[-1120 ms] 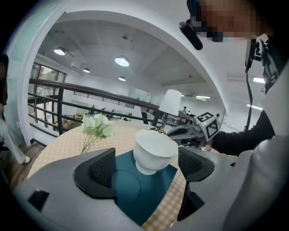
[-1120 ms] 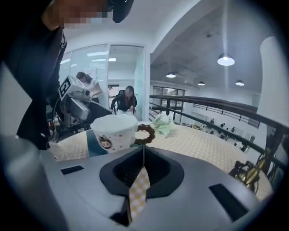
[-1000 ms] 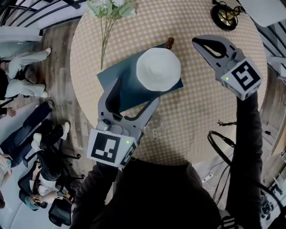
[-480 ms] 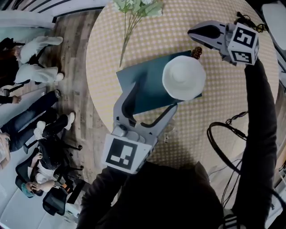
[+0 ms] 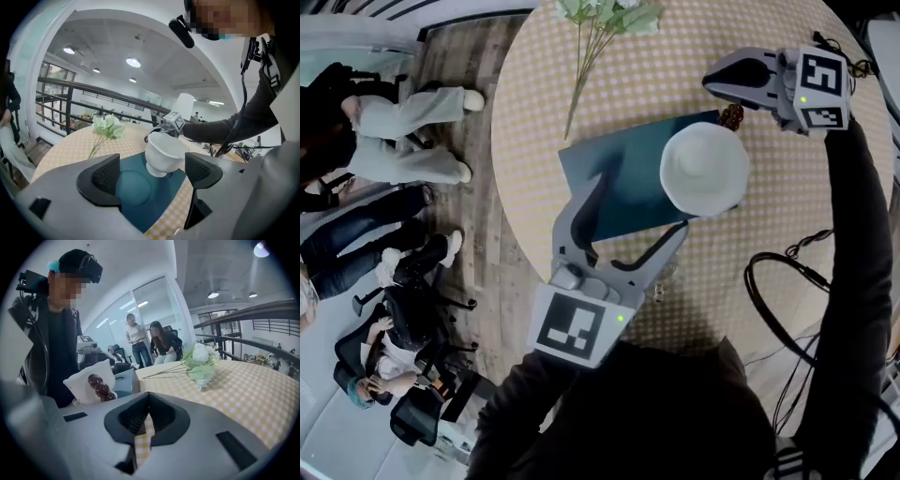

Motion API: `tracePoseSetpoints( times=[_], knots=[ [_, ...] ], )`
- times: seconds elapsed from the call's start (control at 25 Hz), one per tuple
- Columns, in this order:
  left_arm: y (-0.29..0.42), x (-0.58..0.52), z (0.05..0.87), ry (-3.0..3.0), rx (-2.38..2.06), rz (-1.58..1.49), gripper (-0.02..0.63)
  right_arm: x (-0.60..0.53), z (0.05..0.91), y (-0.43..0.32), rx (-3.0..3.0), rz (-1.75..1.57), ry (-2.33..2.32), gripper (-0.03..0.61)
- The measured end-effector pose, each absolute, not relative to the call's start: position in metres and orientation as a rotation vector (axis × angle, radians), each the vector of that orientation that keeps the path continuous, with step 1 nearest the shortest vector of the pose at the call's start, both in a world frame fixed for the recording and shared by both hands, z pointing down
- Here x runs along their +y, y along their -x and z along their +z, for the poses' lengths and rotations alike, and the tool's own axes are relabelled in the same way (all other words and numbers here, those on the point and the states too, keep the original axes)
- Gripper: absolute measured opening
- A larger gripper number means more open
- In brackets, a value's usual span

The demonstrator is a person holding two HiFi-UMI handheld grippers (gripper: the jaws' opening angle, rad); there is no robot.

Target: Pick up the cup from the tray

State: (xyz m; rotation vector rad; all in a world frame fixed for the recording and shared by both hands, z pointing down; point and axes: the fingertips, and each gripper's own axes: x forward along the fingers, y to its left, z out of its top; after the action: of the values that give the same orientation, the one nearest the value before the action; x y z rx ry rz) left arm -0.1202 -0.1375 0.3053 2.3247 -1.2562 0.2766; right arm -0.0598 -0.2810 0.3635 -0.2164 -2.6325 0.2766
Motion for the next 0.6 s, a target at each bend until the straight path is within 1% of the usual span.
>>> tracePoseSetpoints(
  times=[0.4,0.6],
  knots=[
    [0.119,-0.140,0.310,-2.329,-1.245,0.287,0.439,-0.263,0.372,0.049,-2.584,0.285,0.275,0.006],
    [0.115,-0.139,0.310,-2.337,-1.231,0.292,0.439,-0.288,0.357,0.048,-2.626,0.194,0.151,0.007]
  ],
)
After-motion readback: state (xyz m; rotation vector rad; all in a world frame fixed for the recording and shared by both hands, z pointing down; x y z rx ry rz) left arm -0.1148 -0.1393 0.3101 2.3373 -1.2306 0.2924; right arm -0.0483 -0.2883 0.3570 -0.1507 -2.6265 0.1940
